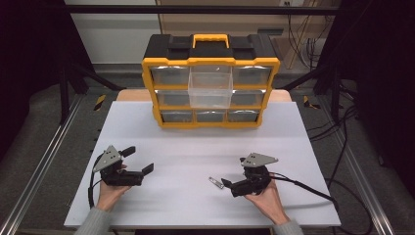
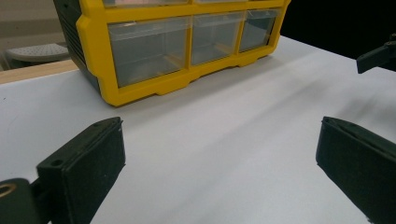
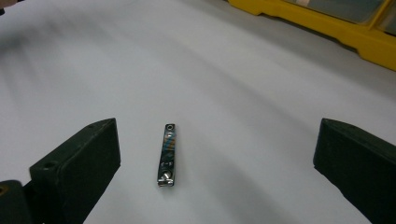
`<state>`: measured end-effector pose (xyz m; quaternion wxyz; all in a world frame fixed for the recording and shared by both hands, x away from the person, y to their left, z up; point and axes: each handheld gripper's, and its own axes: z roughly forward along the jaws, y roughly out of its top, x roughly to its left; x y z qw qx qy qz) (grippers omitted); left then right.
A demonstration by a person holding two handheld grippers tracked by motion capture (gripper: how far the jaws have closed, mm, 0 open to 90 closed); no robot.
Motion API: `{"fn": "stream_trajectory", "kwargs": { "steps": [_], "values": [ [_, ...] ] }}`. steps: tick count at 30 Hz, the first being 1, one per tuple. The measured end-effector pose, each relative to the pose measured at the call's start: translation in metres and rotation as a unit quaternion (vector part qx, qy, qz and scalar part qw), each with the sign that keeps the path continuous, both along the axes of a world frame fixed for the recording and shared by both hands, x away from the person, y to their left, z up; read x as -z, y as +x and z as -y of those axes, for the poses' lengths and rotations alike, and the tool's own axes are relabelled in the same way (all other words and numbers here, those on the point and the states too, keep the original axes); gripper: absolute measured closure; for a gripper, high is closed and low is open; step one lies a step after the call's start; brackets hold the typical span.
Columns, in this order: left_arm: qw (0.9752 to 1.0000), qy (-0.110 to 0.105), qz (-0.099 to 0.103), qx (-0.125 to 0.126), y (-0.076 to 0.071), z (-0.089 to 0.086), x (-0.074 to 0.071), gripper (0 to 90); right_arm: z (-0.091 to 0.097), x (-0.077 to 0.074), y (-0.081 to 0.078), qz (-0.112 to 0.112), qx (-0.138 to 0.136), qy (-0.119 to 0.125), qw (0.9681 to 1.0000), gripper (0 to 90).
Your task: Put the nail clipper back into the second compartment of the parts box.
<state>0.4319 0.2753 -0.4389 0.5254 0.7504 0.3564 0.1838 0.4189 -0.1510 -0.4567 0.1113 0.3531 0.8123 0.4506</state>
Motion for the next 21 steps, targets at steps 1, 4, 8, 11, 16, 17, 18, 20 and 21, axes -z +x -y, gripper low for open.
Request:
{"fn": "stream_trajectory", "kwargs": {
  "steps": [1, 4, 8, 11, 16, 17, 18, 20, 21],
  "values": [
    [1.0, 0.0, 0.0, 0.0, 0.0, 0.0, 0.0, 1.4, -0.002, 0.001, 0.0, -0.002, -0.002, -0.001, 1.0, 1.3],
    [1.0, 0.0, -0.001, 0.0, 0.0, 0.0, 0.0, 1.4, -0.006, 0.003, -0.001, -0.006, -0.006, -0.005, 0.9999, 1.6],
    [1.0, 0.001, -0.001, 0.0, 0.0, 0.0, 0.0, 1.4, -0.013, 0.007, -0.002, -0.011, -0.011, -0.021, 0.9996, 2.0],
    [1.0, 0.002, -0.001, 0.0, 0.0, 0.0, 0.0, 1.4, -0.017, 0.01, -0.002, -0.014, -0.017, -0.032, 0.9992, 2.8],
    [1.0, 0.002, -0.002, 0.0, 0.0, 0.0, 0.0, 1.4, -0.024, 0.015, -0.003, -0.026, -0.024, -0.045, 0.9984, 5.0],
    [1.0, 0.002, -0.001, 0.0, 0.0, 0.0, 0.0, 1.4, -0.025, 0.017, -0.003, -0.027, -0.026, -0.047, 0.9982, 5.2],
    [1.0, 0.001, -0.002, 0.0, 0.0, 0.0, 0.0, 1.5, -0.025, 0.018, -0.002, -0.032, -0.023, -0.05, 0.998, 5.9],
    [1.0, 0.002, -0.003, -0.001, 0.0, 0.0, 0.001, 1.5, -0.026, 0.018, -0.002, -0.033, -0.022, -0.049, 0.998, 6.7],
    [1.0, 0.002, -0.003, 0.0, 0.0, 0.0, 0.001, 1.5, -0.026, 0.018, -0.002, -0.033, -0.022, -0.049, 0.998, 6.7]
  ]
}}
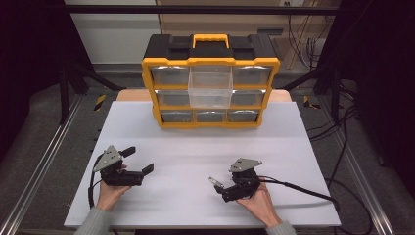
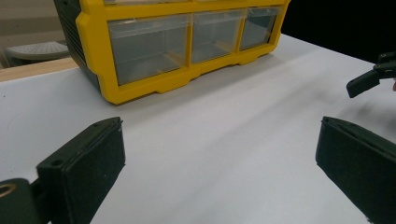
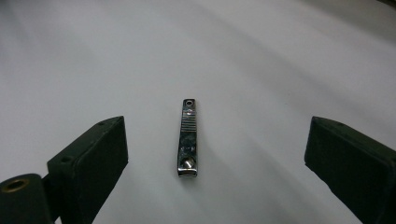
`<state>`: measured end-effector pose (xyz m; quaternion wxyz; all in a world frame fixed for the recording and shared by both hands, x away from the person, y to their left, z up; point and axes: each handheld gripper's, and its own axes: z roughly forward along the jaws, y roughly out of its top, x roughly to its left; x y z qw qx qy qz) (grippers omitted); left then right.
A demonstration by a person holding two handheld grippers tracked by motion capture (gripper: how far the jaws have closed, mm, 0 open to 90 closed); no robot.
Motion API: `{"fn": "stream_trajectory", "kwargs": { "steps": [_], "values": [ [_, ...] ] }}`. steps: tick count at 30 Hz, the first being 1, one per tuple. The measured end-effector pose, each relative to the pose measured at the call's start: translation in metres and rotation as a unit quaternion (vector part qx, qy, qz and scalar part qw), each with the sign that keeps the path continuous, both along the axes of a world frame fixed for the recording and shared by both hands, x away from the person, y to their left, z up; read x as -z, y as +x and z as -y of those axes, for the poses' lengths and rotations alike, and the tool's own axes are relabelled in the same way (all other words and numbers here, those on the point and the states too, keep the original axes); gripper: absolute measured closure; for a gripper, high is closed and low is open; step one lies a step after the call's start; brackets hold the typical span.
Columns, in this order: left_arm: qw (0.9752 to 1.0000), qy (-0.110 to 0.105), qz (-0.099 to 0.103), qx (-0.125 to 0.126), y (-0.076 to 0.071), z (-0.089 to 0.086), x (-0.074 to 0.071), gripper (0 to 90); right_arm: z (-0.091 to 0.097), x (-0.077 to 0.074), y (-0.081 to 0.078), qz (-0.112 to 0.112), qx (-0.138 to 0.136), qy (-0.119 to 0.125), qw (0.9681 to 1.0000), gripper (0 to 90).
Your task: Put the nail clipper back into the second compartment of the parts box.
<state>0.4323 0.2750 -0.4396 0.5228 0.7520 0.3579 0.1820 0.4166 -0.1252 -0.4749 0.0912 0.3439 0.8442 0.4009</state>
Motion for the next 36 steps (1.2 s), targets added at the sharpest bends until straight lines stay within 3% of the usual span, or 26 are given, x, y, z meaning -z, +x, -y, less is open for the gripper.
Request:
{"fn": "stream_trajectory", "kwargs": {
  "steps": [9, 30, 36],
  "values": [
    [1.0, 0.001, -0.001, 0.0, 0.0001, 0.0, 0.0003, 1.5, -0.0037, 0.0045, 0.0003, -0.016, -0.007, -0.002, 0.9998, 15.9],
    [1.0, 0.001, -0.002, 0.002, -0.0001, 0.0, 0.0004, 1.9, -0.0094, 0.0096, 0.0007, -0.048, -0.029, -0.032, 0.9979, 53.8],
    [1.0, 0.002, -0.003, 0.002, 0.0001, 0.0001, 0.0007, 1.9, -0.0092, 0.0097, 0.0009, -0.046, -0.033, -0.037, 0.9977, 61.4]
  ]
}}
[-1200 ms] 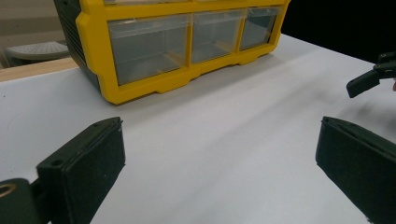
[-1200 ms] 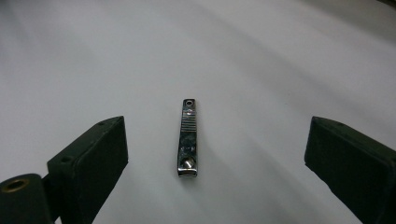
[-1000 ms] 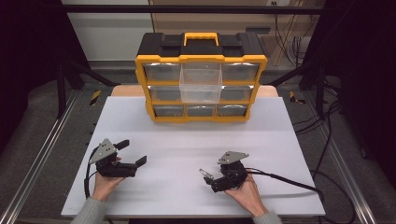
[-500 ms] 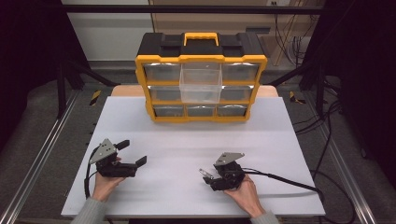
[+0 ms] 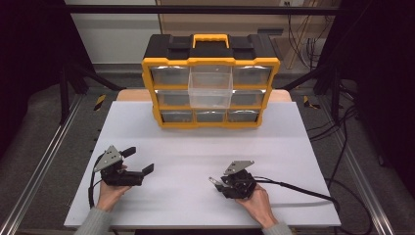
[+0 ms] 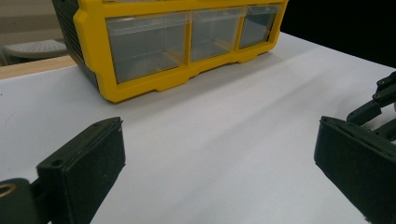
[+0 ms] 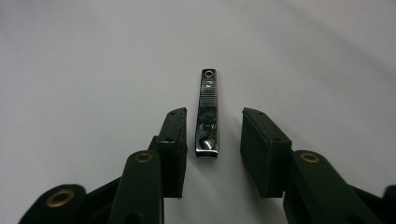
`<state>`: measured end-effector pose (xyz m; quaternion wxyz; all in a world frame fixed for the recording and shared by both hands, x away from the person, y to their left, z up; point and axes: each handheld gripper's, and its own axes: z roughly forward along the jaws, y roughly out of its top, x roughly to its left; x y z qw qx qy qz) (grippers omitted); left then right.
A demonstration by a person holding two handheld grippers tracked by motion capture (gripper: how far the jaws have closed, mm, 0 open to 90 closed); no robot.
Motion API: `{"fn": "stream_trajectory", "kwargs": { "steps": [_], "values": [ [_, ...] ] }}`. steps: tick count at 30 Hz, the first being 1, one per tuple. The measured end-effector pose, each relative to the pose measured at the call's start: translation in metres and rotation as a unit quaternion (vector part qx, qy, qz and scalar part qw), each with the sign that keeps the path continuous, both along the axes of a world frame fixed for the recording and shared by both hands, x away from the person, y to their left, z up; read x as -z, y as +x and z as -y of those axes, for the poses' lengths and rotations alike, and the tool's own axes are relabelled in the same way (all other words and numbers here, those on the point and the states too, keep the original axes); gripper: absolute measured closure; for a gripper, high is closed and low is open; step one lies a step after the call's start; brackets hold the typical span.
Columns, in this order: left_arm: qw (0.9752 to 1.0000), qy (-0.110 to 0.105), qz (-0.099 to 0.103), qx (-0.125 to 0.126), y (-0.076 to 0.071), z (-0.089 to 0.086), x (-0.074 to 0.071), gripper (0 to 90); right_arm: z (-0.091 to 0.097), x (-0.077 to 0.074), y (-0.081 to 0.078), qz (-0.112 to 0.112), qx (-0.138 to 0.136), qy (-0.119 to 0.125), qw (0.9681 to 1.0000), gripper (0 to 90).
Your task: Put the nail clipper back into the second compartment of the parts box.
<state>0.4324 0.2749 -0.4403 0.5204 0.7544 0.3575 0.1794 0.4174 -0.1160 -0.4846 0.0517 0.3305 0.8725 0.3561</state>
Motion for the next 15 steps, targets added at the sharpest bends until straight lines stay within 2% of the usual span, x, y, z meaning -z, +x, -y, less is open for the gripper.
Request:
{"fn": "stream_trajectory", "kwargs": {
  "steps": [15],
  "values": [
    [1.0, 0.0, 0.0, -0.001, 0.0, -0.0001, 0.0001, 2.0, -0.0009, 0.0002, -0.0015, 0.01, -0.01, -0.007, 0.9999, 74.2]
  ]
}}
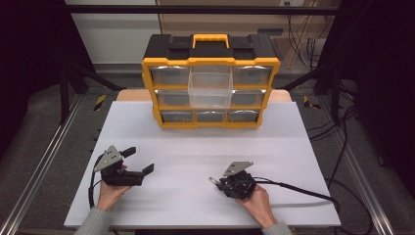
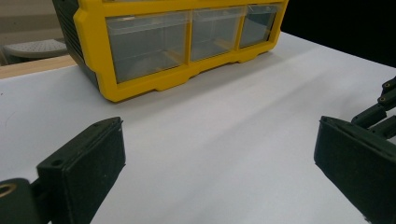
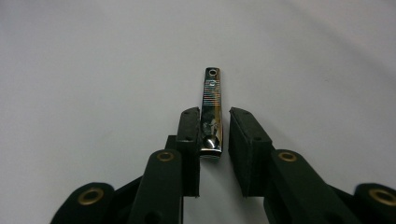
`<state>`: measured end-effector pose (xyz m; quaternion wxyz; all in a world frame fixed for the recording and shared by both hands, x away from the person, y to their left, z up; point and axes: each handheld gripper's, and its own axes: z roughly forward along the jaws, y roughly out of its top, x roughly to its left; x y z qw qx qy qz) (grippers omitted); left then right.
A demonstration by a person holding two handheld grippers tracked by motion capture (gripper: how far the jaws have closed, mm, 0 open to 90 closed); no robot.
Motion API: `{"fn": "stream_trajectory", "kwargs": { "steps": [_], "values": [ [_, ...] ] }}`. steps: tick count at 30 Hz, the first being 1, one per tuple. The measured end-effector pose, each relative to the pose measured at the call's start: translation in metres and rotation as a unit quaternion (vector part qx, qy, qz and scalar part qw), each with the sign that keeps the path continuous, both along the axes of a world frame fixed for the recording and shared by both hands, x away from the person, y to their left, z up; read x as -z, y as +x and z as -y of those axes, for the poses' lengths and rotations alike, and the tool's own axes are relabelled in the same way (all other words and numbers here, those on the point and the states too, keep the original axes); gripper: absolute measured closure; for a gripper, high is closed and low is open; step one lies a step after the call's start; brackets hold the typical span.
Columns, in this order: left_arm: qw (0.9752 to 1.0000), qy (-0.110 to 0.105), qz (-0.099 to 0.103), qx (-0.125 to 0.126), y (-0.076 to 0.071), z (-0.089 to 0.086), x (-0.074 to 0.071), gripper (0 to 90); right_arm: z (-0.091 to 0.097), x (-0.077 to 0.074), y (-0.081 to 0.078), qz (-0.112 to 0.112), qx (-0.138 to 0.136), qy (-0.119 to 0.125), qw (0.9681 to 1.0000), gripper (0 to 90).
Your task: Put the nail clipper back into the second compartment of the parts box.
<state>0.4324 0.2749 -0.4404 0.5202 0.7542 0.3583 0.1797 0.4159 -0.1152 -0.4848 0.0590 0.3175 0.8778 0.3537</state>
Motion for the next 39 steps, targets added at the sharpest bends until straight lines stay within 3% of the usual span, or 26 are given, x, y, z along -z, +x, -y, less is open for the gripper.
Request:
{"fn": "stream_trajectory", "kwargs": {
  "steps": [4, 29, 39],
  "values": [
    [1.0, 0.0, 0.0, 0.0, 0.0, 0.0, 0.0, 2.0, 0.0, -0.0003, 0.0003, -0.006, -0.001, 0.001, 1.0, 77.7],
    [1.0, 0.0, 0.0, -0.001, -0.0002, -0.0002, 0.0, 2.1, 0.0017, -0.0025, 0.0042, -0.025, -0.002, 0.004, 0.9997, 79.1],
    [1.0, 0.0, 0.0, -0.001, -0.0002, -0.0001, 0.0001, 2.1, 0.0045, -0.0089, 0.0036, -0.017, 0.001, 0.015, 0.9997, 79.2]
  ]
}}
